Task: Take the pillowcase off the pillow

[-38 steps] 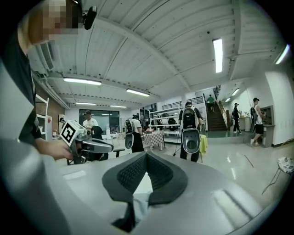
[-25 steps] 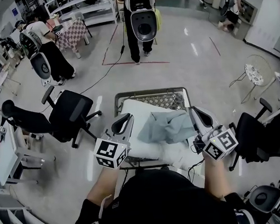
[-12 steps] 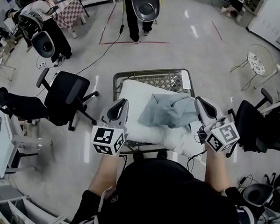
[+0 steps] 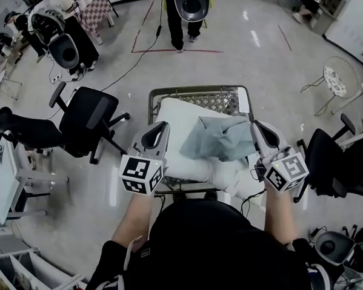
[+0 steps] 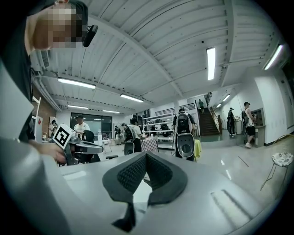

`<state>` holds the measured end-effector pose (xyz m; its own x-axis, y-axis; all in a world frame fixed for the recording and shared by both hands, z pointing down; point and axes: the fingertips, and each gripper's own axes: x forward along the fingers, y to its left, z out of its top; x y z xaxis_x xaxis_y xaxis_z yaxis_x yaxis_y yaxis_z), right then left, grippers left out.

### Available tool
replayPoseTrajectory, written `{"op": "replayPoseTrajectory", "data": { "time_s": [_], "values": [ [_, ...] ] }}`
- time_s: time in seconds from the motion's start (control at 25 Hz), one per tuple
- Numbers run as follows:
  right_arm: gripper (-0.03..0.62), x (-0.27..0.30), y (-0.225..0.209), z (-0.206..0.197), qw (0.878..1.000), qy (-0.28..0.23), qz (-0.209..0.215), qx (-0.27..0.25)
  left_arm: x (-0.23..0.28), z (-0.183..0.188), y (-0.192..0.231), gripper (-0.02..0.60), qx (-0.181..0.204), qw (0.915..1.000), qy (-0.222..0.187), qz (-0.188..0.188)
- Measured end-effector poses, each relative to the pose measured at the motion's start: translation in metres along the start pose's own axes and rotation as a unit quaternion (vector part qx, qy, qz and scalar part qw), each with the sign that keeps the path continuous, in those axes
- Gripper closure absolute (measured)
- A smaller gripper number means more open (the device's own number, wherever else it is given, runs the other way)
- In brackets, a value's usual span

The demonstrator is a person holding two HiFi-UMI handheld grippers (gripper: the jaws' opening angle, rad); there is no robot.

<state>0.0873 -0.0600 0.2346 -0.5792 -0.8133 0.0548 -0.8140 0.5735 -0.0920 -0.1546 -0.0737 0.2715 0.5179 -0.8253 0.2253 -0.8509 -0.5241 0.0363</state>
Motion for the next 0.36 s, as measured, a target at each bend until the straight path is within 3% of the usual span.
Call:
{"op": "replayPoseTrajectory", "data": {
  "time_s": [0.36],
  "values": [
    [0.586,0.006,-0.004,0.008,1.000,-0.010,0.002,-0.011,0.015,0.007,0.008,0.560,0.014,0.9999,-0.003,0.006]
  ]
}}
